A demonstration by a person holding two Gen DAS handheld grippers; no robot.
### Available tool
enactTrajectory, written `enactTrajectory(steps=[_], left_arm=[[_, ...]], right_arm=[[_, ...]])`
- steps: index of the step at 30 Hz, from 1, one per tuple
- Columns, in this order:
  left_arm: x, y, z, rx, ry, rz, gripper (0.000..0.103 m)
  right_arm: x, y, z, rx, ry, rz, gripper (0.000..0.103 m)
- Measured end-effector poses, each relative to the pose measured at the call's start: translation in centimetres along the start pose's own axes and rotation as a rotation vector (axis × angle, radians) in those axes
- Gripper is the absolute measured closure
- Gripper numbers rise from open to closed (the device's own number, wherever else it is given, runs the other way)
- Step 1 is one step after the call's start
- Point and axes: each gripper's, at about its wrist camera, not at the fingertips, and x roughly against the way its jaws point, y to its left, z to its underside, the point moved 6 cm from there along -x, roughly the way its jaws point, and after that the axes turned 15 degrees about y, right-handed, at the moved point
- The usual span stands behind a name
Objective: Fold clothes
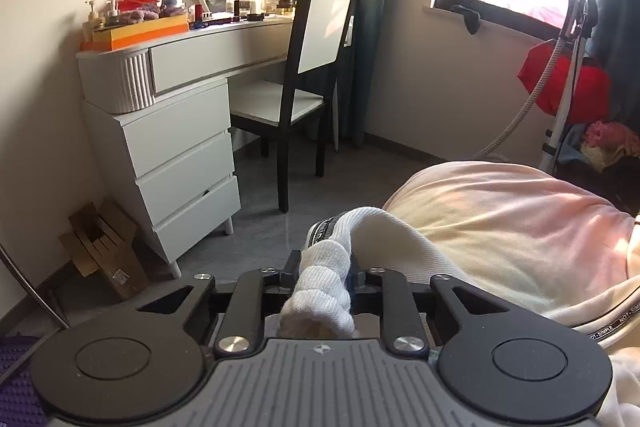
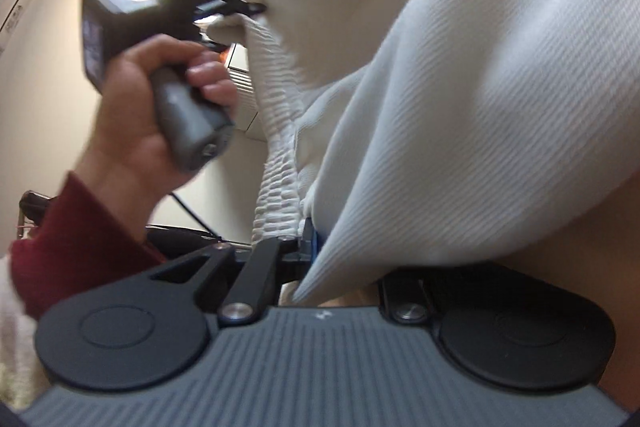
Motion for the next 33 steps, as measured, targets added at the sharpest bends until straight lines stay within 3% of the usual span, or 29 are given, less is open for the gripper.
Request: enactTrajectory(steps=[3, 4, 6, 8, 11, 16, 22, 29, 33], left_arm=[[1.6, -0.2, 0.6, -0.017, -0.005, 0.024, 0.068], [2.2, -0.2, 0.7, -0.023, -0.007, 0.032, 0.064], [3.3, -0.4, 1.1, -0.035, -0.012, 0.048, 0.043], [5.1, -1.2, 1.6, -0.053, -0.048, 0.071, 0.032], [9.4, -2.9, 3.2, -0.099, -0.115, 0.107, 0.022], [16.8, -6.0, 7.5, -0.156, -0.163, 0.227, 0.018], [24.0, -11.6, 14.1, -0.259, -0.195, 0.347, 0.010], [26.8, -19.1, 20.8, -0.406, -0.178, 0.431, 0.002], [26.4, -22.8, 22.0, -0.449, -0.172, 0.439, 0.000]], right_arm=[[0.8, 0.6, 0.2, 0.032, 0.013, 0.019, 0.083], [1.1, 0.9, 0.3, 0.047, 0.015, 0.045, 0.072], [2.2, 1.7, 1.0, 0.091, -0.001, 0.099, 0.053], [4.2, 2.7, 1.7, 0.130, -0.031, 0.084, 0.002], [8.3, 4.5, 2.7, 0.204, -0.066, 0.092, 0.000], [16.8, 7.8, 3.3, 0.358, -0.193, 0.245, 0.000], [25.3, 8.2, 5.0, 0.465, -0.369, 0.410, 0.000], [35.5, 9.0, 7.1, 0.587, -0.576, 0.603, 0.000], [39.6, 7.9, 7.3, 0.610, -0.668, 0.700, 0.000]])
